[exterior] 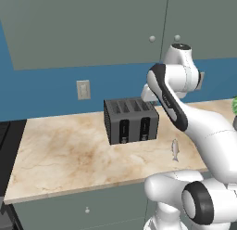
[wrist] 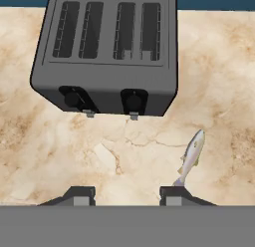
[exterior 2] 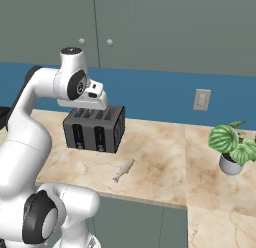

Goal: Retrieve the tupperware from the cabinet, then place the raw meat into the tupperware to avoid contamination.

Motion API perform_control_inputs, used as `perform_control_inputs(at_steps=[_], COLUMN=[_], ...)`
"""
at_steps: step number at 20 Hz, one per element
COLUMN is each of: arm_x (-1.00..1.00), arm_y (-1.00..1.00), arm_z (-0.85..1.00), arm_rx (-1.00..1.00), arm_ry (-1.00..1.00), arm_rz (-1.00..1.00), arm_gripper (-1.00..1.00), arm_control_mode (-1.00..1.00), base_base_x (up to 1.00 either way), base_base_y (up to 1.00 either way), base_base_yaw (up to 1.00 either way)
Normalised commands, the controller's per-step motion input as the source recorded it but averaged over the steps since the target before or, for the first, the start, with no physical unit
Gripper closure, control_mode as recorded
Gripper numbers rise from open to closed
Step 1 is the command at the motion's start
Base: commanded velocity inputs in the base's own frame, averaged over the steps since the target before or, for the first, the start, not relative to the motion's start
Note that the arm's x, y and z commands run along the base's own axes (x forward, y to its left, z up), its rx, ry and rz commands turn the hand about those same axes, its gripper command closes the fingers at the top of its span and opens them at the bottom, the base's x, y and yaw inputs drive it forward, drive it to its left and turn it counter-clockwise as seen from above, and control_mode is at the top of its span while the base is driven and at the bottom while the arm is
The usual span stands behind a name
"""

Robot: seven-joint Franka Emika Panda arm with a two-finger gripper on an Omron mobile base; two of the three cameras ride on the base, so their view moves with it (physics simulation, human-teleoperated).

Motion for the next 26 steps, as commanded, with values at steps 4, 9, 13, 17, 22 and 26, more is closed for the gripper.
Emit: perform_control_inputs(at_steps=[4,9,13,17,22,26], arm_x=[-0.01,-0.06,-0.12,-0.07,-0.02,0.00], arm_y=[0.00,0.00,0.00,0.02,0.04,0.08], arm_z=[0.00,0.00,0.02,0.12,0.20,0.28], arm_rx=[0.00,0.00,-0.01,-0.03,-0.03,-0.01], arm_ry=[0.00,-0.03,-0.17,-0.23,-0.26,-0.27], arm_rz=[0.00,0.00,0.00,0.00,0.00,0.00], arm_gripper=[-1.00,-1.00,-1.00,-1.00,-1.00,-1.00], arm_control_mode=[-1.00,-1.00,-1.00,-1.00,-1.00,-1.00], base_base_x=[0.00,0.00,0.00,0.00,0.00,0.00], base_base_y=[0.00,0.00,0.00,0.00,0.00,0.00], base_base_yaw=[0.00,0.00,0.00,0.00,0.00,0.00])
